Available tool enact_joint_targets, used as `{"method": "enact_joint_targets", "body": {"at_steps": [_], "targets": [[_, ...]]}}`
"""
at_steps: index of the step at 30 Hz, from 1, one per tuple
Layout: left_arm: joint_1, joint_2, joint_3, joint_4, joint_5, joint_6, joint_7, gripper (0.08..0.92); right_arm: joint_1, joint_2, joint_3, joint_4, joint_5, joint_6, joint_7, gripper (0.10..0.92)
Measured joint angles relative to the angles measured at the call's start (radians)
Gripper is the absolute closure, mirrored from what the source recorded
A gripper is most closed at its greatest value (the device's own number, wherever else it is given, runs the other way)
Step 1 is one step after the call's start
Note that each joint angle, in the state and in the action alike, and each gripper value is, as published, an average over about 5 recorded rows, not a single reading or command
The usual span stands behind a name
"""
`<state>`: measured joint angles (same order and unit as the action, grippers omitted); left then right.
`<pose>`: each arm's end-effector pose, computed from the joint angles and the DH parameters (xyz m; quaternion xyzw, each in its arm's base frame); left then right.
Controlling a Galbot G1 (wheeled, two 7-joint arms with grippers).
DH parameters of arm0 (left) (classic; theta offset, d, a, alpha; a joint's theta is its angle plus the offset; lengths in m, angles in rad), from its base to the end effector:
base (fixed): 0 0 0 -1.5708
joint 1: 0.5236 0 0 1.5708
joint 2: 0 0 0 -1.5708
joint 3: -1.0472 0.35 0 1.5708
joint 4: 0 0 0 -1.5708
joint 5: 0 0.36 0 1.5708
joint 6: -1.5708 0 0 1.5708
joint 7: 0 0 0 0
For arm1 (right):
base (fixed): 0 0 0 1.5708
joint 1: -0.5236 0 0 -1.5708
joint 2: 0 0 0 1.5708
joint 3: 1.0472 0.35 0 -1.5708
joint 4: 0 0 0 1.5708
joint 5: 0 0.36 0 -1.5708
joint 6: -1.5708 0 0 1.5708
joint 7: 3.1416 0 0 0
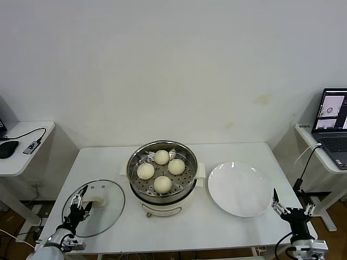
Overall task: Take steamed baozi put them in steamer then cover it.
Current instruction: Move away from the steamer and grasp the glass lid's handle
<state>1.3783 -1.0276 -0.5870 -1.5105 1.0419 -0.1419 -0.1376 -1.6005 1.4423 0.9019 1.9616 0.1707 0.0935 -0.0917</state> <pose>0.2395 0.2116 -0.4064 -0.0958 -0.7037 -0.7019 0.0550 0.1605 -0.1492 -0.3288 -0.0954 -0.9933 0.0638 0.0123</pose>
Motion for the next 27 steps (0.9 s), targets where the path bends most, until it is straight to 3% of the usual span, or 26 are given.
{"method": "enact_joint_targets", "body": {"at_steps": [9, 27], "targets": [[-0.048, -0.006, 0.019, 0.045, -0.008, 0.004, -0.005, 0.201, -0.001, 0.015, -0.012, -0.014, -0.015, 0.01, -0.001, 0.203], [-0.079, -0.033, 0.04, 0.13, -0.029, -0.003, -0.067, 0.736, 0.0, 0.036, -0.037, -0.013, -0.038, 0.023, -0.004, 0.203]]}}
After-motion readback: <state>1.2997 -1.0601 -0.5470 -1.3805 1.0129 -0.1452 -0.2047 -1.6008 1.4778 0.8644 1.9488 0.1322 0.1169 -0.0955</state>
